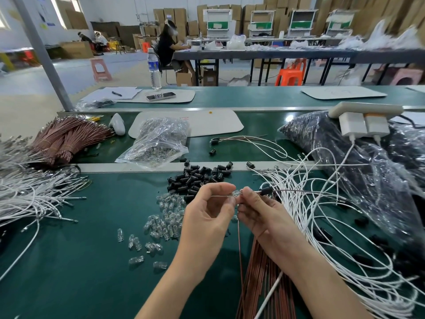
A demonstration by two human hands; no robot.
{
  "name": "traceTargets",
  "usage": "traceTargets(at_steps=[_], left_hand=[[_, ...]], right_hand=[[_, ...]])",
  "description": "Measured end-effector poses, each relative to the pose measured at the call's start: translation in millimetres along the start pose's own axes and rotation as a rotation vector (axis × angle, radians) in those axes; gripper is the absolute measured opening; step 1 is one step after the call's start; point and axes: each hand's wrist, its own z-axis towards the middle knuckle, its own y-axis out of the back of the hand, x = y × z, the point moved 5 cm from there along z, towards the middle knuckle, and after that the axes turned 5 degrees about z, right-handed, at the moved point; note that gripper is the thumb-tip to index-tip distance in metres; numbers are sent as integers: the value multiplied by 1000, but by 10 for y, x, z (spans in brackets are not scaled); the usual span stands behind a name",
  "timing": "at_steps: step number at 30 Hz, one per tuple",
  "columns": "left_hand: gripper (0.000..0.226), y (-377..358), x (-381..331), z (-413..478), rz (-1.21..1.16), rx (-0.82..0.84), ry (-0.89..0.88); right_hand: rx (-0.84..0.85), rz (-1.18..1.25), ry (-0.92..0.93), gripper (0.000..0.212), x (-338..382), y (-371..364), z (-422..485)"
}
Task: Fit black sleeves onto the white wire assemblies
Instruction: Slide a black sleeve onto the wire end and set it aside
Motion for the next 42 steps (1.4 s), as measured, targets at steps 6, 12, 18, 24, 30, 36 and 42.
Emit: traceTargets(at_steps=[6,12,18,24,30,36,42], left_hand=[[24,36,-22,16,47,47,-27],[23,73,-44,32,71,73,-51],[20,90,-45,26,141,71,-102],[18,96,-2,24,171,49,-125],[19,89,25,24,152,54,-116],[23,43,28,18,161,38,-126],[30,50,-32,8,457,32,-329]], right_hand=[[16,-7,-3,23,6,9,-1],[39,-53,19,21,22,-2,-9],[33,-74,26,18,25,3,-7],[36,-71,11,23,10,39,4],[41,-70,-7,25,-5,47,0],[24,-81,5,23,34,23,-4],[45,-96,-35,26,40,-21,-36]])
